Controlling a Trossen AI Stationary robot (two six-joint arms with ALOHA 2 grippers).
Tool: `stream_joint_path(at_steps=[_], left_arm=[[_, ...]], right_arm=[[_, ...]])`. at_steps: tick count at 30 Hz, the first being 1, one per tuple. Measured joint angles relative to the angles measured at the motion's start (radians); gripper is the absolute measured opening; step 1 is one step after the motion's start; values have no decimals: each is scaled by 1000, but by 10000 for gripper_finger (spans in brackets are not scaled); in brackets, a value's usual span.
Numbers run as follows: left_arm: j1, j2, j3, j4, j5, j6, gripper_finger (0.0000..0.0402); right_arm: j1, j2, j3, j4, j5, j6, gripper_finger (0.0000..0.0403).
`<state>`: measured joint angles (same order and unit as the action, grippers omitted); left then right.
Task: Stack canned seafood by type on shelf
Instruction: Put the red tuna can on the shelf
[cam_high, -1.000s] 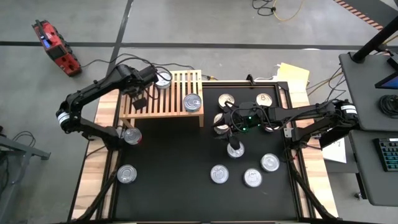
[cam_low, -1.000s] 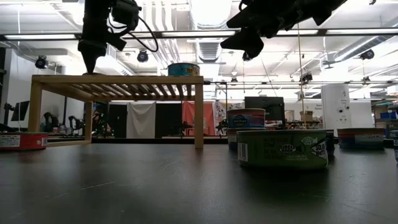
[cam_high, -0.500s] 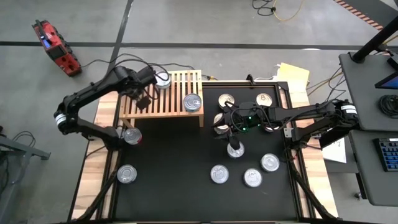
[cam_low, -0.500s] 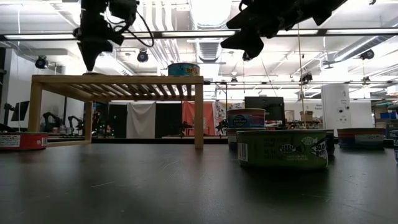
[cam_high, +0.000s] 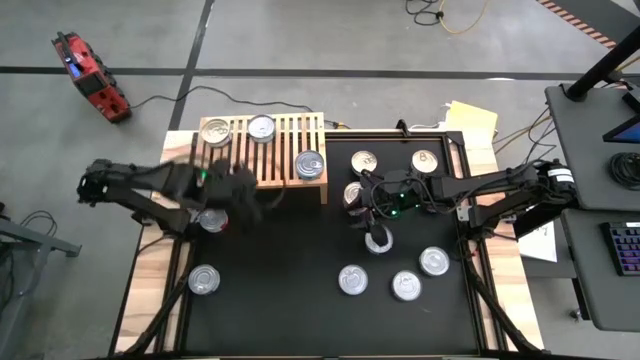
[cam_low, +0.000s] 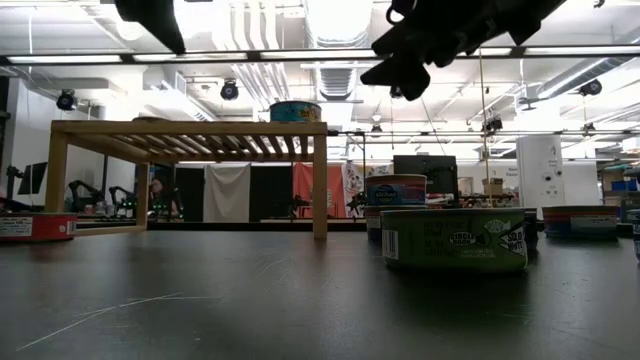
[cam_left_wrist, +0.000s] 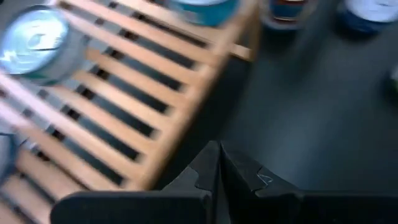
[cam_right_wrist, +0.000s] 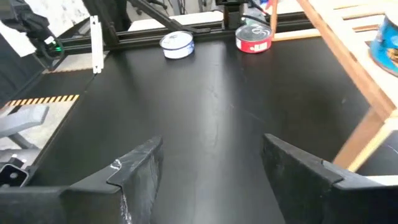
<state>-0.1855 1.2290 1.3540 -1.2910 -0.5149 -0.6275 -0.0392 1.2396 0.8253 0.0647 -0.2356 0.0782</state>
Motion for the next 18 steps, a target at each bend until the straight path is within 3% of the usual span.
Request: stream_joint_path(at_steps=[8,15,18], left_arm=[[-293,124,-1,-39,-12,-237,0],[-391,273,-7,-243,154,-501,0],[-394,320,-43,-253,228,-541,0]], right_arm=[[42,0,0,20,0,0,231],[81,0,-9,-20,0,20,224],[94,0,-20,-33,1,41,226]])
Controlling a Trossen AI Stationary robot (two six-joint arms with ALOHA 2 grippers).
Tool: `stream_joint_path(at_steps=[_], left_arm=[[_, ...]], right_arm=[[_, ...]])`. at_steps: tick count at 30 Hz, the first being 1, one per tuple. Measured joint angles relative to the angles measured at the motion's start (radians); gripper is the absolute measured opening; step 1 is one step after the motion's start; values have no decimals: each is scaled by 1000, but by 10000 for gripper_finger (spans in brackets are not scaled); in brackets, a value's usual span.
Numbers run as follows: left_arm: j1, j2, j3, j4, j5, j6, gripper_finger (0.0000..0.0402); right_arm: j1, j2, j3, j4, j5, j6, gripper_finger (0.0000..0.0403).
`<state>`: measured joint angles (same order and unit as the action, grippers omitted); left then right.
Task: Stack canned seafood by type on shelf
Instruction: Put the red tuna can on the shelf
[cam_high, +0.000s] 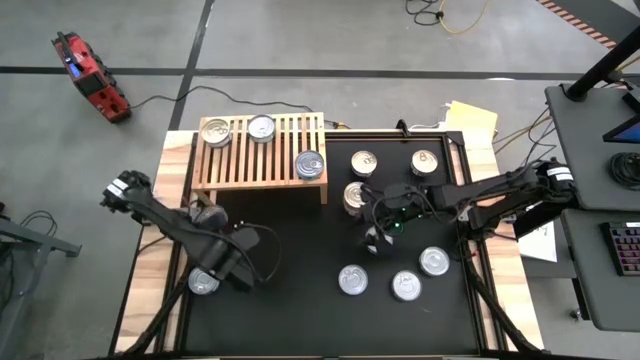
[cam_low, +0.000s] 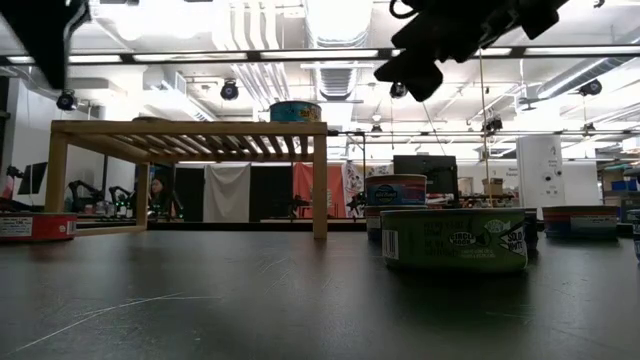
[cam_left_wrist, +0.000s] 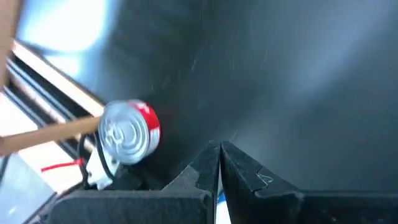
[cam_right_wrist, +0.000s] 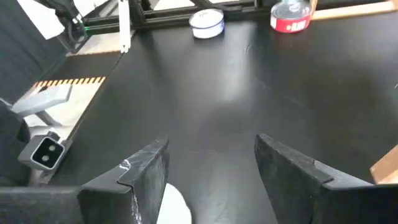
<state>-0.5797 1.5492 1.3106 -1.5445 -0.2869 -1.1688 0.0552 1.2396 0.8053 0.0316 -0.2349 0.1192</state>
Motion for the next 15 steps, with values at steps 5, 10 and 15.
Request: stream_joint_path(at_steps=[5,10,15], left_arm=[[13,29,-115,6,63,4,0],[53,-31,-238,67,69,6,0],[131,-139,-360,141,61,16,0]], right_arm=[[18,-2,-14,-2,0,27,218],[24,-3,-14,4,0,27,210],[23,-3,-14,16,0,27,205]])
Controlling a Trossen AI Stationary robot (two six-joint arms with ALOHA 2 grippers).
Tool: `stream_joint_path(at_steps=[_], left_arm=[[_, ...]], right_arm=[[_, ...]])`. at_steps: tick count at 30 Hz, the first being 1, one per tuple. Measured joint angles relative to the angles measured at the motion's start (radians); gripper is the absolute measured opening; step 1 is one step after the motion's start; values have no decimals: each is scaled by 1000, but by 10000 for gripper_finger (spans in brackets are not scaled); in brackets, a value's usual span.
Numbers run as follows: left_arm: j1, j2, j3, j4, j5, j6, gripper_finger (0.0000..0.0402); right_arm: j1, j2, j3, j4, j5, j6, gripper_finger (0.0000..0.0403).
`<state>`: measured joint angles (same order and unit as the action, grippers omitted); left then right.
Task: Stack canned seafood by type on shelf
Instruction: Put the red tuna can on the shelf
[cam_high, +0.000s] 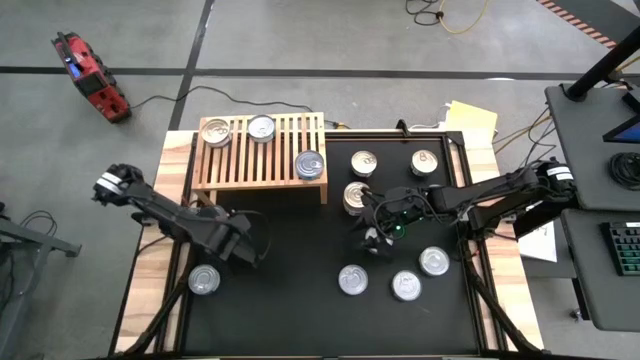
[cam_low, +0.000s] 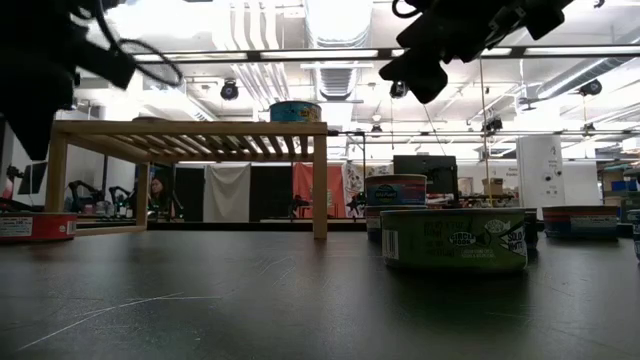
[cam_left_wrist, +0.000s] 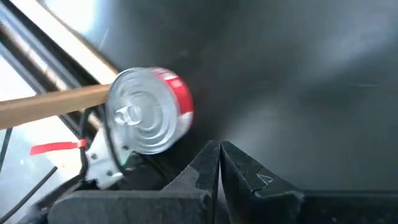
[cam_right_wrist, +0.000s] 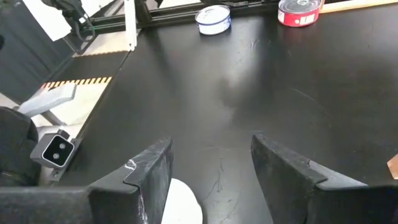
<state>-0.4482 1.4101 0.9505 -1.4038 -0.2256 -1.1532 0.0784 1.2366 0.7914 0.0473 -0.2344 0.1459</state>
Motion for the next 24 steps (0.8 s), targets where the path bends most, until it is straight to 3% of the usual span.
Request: stream_joint_path(at_steps=[10,24], left_arm=[[147,-143,-234,119,-15,-7,0],[195,-68,-316,201,-78,-7,0]], right_arm=[[0,0,0,19,0,-1,203],[0,0,0,41,0,-7,203]])
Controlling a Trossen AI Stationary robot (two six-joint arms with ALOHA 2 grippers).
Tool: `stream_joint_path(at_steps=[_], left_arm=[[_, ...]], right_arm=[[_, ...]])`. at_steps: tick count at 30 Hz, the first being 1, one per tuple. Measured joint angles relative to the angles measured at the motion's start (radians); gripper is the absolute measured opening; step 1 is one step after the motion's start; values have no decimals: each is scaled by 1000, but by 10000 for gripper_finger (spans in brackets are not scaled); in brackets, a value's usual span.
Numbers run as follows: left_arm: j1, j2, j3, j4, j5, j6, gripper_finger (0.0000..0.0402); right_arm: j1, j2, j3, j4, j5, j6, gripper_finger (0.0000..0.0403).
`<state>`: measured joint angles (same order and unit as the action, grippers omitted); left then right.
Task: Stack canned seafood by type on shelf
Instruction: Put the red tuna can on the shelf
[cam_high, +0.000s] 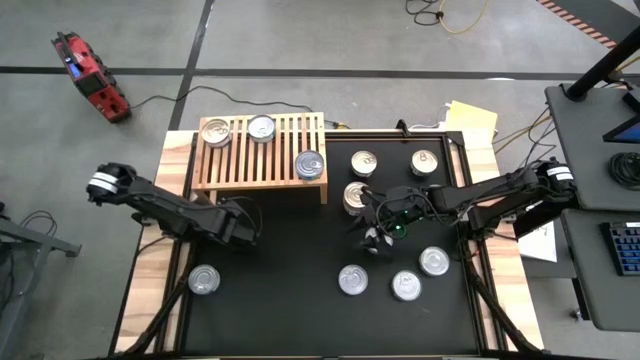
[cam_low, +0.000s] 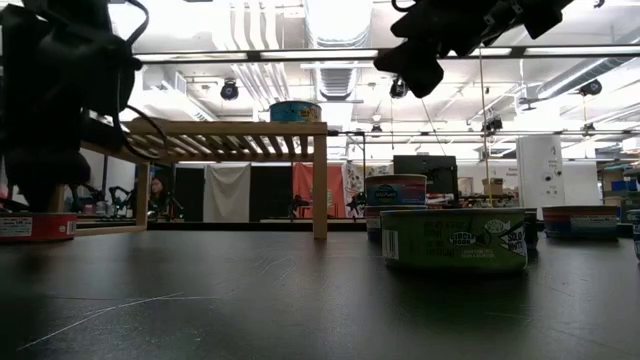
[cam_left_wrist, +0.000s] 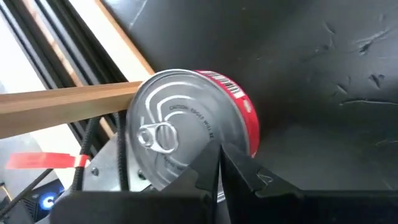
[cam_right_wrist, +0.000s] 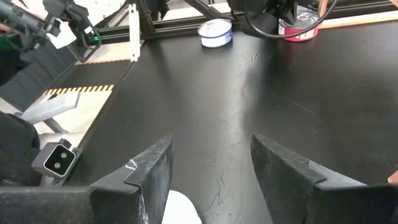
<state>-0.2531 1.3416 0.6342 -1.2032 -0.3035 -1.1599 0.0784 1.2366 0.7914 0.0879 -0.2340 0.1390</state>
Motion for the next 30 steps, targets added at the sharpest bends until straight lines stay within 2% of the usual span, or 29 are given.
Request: stream_joint_path(at_steps=[17,30], left_arm=[[-13,128,168,160,129,167,0],[-123,318,385,239,168,311,0]], right_arm=[[0,0,0,-2,0,10,203],[2,0,0,-9,0,11,203]])
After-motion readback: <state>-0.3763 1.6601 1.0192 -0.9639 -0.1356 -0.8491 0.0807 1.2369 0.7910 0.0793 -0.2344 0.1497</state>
